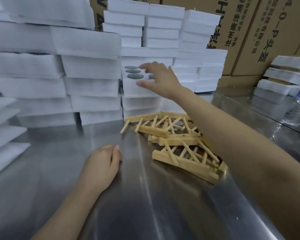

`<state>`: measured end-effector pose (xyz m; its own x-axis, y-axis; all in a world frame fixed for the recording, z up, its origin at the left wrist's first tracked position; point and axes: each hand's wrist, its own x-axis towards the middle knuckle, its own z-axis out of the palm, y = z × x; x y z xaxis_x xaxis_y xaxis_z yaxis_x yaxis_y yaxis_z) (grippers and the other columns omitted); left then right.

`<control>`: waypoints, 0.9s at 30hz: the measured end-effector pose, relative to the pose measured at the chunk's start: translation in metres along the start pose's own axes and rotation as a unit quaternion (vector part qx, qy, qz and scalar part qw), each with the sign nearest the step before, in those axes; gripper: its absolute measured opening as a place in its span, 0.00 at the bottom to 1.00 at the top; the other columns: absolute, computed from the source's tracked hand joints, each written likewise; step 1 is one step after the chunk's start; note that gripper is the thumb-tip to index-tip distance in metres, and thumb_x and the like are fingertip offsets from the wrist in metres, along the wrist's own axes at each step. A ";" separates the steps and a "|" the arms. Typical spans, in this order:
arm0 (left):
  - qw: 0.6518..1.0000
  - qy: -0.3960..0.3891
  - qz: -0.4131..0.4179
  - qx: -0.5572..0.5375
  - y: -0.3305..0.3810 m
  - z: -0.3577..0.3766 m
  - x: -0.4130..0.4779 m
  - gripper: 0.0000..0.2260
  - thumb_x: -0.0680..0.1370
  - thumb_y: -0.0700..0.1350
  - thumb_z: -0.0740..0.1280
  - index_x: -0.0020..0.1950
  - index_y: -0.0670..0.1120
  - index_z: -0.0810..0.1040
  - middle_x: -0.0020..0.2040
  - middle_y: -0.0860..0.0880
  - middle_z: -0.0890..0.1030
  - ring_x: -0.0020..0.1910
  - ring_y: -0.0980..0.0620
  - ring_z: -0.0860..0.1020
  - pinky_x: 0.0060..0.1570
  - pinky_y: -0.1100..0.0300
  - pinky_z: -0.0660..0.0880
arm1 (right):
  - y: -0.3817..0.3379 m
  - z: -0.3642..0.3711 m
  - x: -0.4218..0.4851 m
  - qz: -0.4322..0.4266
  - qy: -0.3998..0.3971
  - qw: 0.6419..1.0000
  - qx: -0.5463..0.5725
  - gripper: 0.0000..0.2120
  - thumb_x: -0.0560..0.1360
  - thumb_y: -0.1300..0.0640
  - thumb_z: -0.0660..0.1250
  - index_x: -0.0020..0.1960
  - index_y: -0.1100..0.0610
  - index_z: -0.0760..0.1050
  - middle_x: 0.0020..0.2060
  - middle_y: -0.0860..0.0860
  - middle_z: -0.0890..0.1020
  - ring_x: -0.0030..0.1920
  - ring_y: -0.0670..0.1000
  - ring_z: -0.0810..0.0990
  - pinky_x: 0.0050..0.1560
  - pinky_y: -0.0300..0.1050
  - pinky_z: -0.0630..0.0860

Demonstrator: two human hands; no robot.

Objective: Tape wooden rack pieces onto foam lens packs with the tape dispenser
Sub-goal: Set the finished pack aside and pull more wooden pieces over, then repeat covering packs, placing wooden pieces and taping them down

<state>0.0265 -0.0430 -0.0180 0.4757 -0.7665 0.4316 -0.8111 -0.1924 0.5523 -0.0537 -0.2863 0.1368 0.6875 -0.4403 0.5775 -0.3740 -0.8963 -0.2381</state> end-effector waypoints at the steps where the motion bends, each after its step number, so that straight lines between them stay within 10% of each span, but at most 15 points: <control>1: 1.000 -0.002 0.003 -0.001 0.000 0.000 0.000 0.19 0.82 0.47 0.54 0.38 0.43 0.78 0.39 0.47 0.80 0.43 0.46 0.78 0.48 0.48 0.74 | -0.005 0.000 0.006 0.004 -0.109 0.991 -0.074 0.27 0.73 0.43 0.67 0.71 0.40 0.66 0.65 0.49 0.68 0.68 0.54 0.67 0.69 0.68 0.57; 3: 1.000 -0.005 0.007 0.001 0.000 -0.001 -0.001 0.19 0.82 0.48 0.53 0.38 0.43 0.79 0.40 0.47 0.81 0.44 0.46 0.78 0.49 0.48 0.74 | -0.011 0.003 0.010 0.030 -0.179 0.973 -0.143 0.31 0.73 0.53 0.69 0.73 0.42 0.62 0.68 0.53 0.62 0.66 0.60 0.68 0.64 0.68 0.61; 10: 0.993 0.055 -0.075 0.074 0.001 -0.011 -0.002 0.22 0.82 0.50 0.52 0.40 0.43 0.80 0.42 0.46 0.82 0.44 0.42 0.78 0.45 0.50 0.75 | -0.039 -0.011 -0.029 0.077 -0.021 0.993 -0.087 0.22 0.76 0.61 0.66 0.67 0.53 0.65 0.65 0.56 0.63 0.56 0.61 0.73 0.58 0.58 0.70; 17: 0.930 0.161 -0.174 -0.283 0.003 -0.017 -0.004 0.20 0.84 0.47 0.52 0.42 0.46 0.81 0.45 0.47 0.83 0.42 0.50 0.79 0.47 0.59 0.72 | -0.133 -0.071 -0.167 0.017 0.106 0.994 0.006 0.22 0.70 0.62 0.72 0.62 0.54 0.72 0.60 0.55 0.69 0.54 0.58 0.75 0.61 0.66 0.68; 21: 0.843 0.244 -0.258 -0.403 -0.001 -0.043 -0.019 0.14 0.82 0.43 0.57 0.44 0.43 0.80 0.46 0.42 0.82 0.45 0.47 0.81 0.48 0.55 0.76 | -0.182 -0.047 -0.233 -0.066 0.023 0.994 -0.084 0.23 0.65 0.63 0.73 0.58 0.53 0.75 0.58 0.55 0.73 0.48 0.59 0.77 0.65 0.70 0.63; 25: 0.752 0.288 -0.360 -0.471 -0.013 -0.071 -0.028 0.17 0.81 0.50 0.57 0.41 0.44 0.79 0.49 0.42 0.81 0.50 0.44 0.78 0.56 0.52 0.72 | -0.195 -0.011 -0.253 -0.080 -0.127 0.985 -0.083 0.23 0.74 0.58 0.65 0.67 0.48 0.64 0.64 0.50 0.64 0.56 0.56 0.73 0.52 0.47 0.65; 27: 0.782 0.253 -0.330 -0.465 -0.017 -0.073 -0.034 0.14 0.81 0.50 0.57 0.45 0.44 0.78 0.49 0.42 0.80 0.49 0.44 0.78 0.57 0.51 0.71 | -0.197 0.001 -0.245 -0.093 -0.164 0.979 -0.080 0.19 0.77 0.52 0.62 0.68 0.46 0.65 0.63 0.48 0.65 0.56 0.55 0.73 0.45 0.45 0.62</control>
<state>0.0486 0.0313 0.0103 0.9504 -0.3034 -0.0685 0.1532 0.2652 0.9519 -0.1481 -0.0016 0.0414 0.9060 -0.2871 0.3110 -0.2979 -0.9545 -0.0132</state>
